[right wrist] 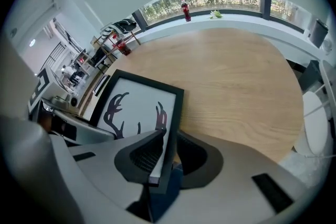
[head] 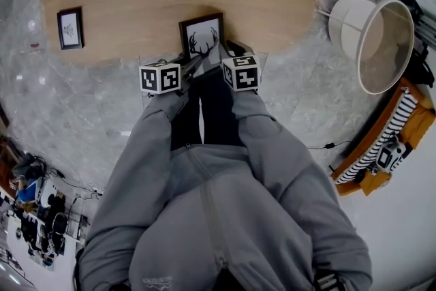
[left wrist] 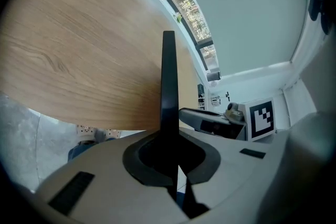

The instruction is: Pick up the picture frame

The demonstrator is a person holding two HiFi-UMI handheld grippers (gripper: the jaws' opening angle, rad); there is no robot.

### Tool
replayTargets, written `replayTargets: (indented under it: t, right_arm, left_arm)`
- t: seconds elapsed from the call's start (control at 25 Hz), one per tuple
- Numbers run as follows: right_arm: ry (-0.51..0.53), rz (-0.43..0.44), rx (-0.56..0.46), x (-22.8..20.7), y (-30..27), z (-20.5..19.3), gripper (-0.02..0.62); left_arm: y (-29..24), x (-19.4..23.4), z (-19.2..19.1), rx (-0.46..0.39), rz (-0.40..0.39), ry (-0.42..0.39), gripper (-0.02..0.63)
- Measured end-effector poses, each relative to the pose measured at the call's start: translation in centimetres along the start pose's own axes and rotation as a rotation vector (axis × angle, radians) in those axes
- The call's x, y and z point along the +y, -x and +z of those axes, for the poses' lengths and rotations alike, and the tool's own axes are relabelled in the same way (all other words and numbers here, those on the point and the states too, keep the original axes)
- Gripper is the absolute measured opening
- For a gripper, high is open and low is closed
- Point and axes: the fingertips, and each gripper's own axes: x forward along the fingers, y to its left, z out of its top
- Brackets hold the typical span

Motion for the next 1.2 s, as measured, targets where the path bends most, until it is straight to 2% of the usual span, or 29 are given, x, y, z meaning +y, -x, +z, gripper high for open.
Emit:
replayTargets:
  t: [0.16, 0.32, 0.4, 0.68, 0.96, 1.2]
  right_arm:
    - [0.030, -0.008, 0.002, -0.2, 2.6, 1.4, 0.092]
    - [0.043, -0.018, -0.009, 0.3, 5.3, 2.7, 0.066]
    - [0.054, -0.028, -0.025, 0.8, 6.9, 3.7, 0.057]
    - [0.102, -0.034, -0.111, 2.7, 13.2, 8.6, 0.037]
    - [0.159, -0.034, -0.213, 5.2, 20.1, 13.7, 0.032]
    - [0.217, -0.039, -0.305, 7.9, 25.8, 16.2, 0.032]
  left_arm:
    - [0.3, -1.6, 0.4, -0.005, 0.019, -0.001, 0.025]
    - [1.3, -3.5, 1.6, -0.024, 0.026, -0.030, 0.024]
    - [2.1, -4.8, 2.4, -0.034, 0.018, -0.051, 0.024]
    - [6.7, -9.4, 5.8, -0.109, 0.066, -0.128, 0.023]
    - [12.4, -15.8, 10.1, -0.201, 0.083, -0.252, 0.024]
    - [17.5, -20.8, 12.1, -0.267, 0.106, -0.377, 0.024]
